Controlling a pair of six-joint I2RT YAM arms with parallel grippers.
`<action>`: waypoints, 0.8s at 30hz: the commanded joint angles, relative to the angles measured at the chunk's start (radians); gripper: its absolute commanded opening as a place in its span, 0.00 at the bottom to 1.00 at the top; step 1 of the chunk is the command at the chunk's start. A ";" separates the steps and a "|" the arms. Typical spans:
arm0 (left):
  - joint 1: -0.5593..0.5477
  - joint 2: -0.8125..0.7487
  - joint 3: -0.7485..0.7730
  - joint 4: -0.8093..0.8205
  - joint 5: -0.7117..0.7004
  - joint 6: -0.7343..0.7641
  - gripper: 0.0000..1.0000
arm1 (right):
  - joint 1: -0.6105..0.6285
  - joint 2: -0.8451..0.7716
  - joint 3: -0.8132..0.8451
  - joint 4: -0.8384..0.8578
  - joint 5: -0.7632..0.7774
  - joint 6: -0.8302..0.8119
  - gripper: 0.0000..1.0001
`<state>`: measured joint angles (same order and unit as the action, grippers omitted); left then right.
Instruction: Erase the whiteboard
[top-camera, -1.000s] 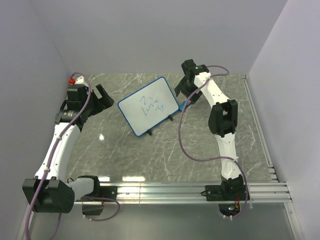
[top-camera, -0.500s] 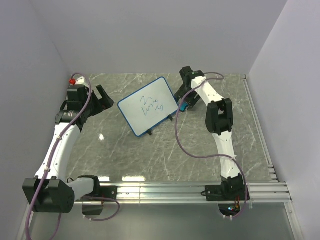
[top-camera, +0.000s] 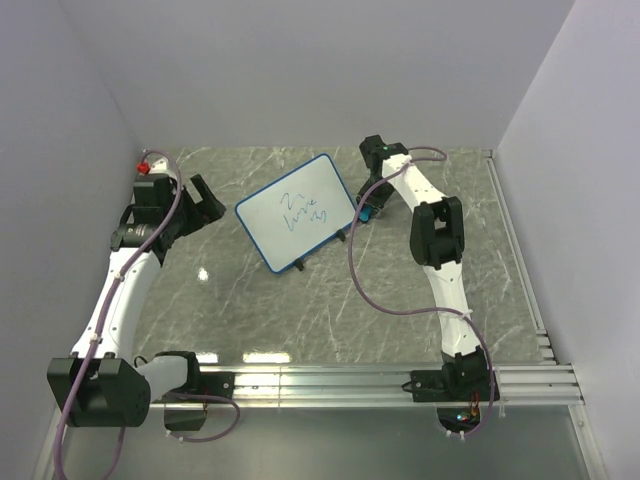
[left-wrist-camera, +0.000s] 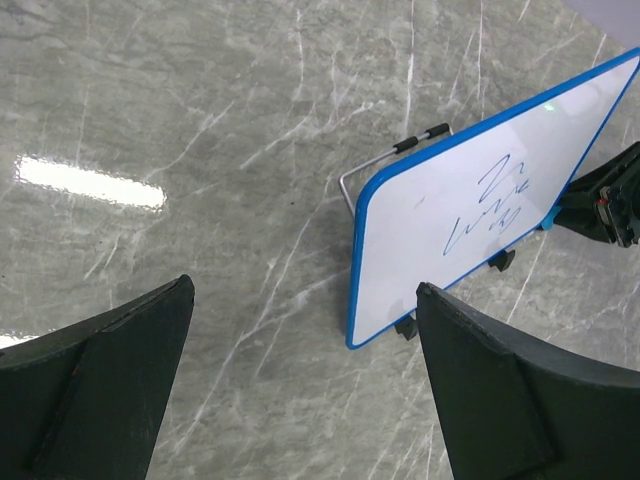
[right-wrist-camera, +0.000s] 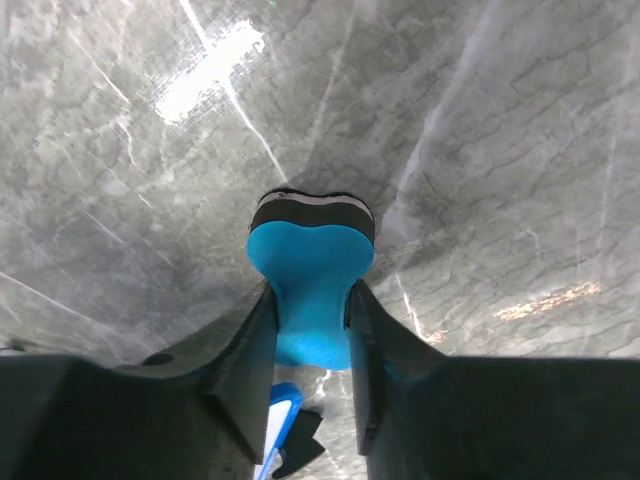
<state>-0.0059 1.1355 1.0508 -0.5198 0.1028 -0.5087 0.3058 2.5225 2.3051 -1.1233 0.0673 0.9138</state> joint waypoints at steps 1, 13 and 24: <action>0.003 -0.025 -0.014 0.038 0.038 0.021 0.99 | -0.017 0.019 -0.012 -0.009 0.017 -0.019 0.29; 0.047 0.004 -0.070 0.266 0.406 -0.008 1.00 | -0.161 -0.203 -0.323 0.105 0.068 -0.087 0.00; 0.090 0.161 -0.195 0.609 0.630 -0.065 0.97 | -0.162 -0.448 -0.354 0.143 -0.036 -0.181 0.00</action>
<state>0.0643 1.2583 0.8558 -0.0845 0.6132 -0.5545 0.0952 2.2017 1.9377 -1.0073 0.0776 0.7670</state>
